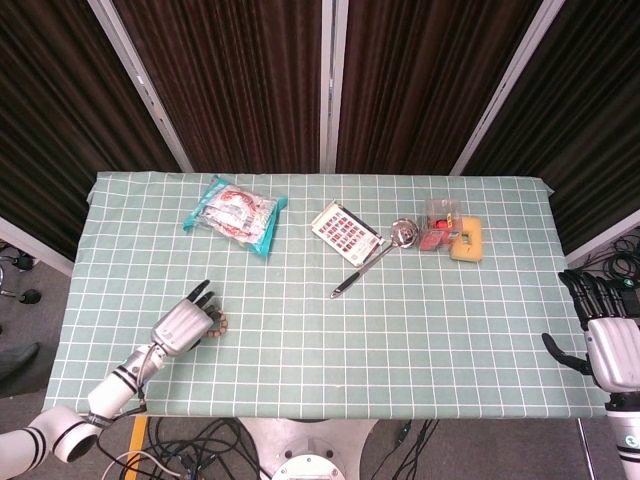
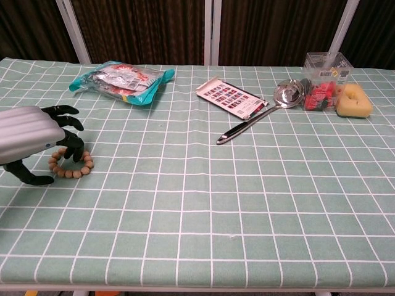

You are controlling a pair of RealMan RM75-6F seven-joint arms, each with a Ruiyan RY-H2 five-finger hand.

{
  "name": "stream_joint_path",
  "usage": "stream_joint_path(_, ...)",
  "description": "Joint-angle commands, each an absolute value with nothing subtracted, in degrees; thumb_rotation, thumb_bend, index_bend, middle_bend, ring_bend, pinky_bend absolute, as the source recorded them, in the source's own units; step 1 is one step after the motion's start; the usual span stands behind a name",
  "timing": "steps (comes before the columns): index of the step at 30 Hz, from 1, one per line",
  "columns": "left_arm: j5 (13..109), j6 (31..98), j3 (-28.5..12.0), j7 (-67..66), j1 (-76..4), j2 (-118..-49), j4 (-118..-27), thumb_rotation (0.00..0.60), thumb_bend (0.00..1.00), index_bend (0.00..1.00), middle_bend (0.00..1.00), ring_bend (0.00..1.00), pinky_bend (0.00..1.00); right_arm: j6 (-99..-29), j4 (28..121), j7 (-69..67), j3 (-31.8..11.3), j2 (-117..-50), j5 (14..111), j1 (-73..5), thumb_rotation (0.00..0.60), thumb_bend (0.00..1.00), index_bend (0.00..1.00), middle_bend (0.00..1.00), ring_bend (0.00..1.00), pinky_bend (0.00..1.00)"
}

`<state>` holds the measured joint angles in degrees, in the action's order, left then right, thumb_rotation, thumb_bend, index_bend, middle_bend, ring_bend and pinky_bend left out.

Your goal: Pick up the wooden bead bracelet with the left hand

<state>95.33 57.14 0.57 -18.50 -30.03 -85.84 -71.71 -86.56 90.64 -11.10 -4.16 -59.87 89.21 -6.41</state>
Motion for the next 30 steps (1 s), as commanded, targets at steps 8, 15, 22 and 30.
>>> stream_joint_path(8,94.9,58.4,1.6,-16.3,-30.5,-88.3,-67.9,0.6,0.22,0.46,0.47,0.17,0.0,-86.4,90.8,-10.9,-4.2,-59.8,88.8,-6.2,0.6,0.2,0.0,0.07,0.0,0.0)
stream_joint_path(15,95.3,59.6,2.6,-14.8,-30.7,-89.7,-65.4,0.6,0.28,0.48,0.51,0.2,0.01,-86.1,90.7,-11.0,-4.2,-59.9,88.6,-6.2,0.6,0.2,0.0,0.07,0.0,0.0)
stream_joint_path(22,95.5,60.4,3.6,-13.7,-30.6,-90.6,-63.9,0.6,0.31,0.48,0.51,0.2,0.01,-86.2,90.9,-10.9,-4.1,-59.9,88.7,-6.1,0.6,0.2,0.0,0.07,0.0,0.0)
stream_joint_path(30,95.6,61.5,4.3,-13.2,-30.2,-92.1,-61.3,0.6,0.32,0.5,0.53,0.22,0.02,-86.5,91.4,-10.4,-4.1,-59.7,89.0,-5.9,0.6,0.2,0.0,0.08,0.0,0.0)
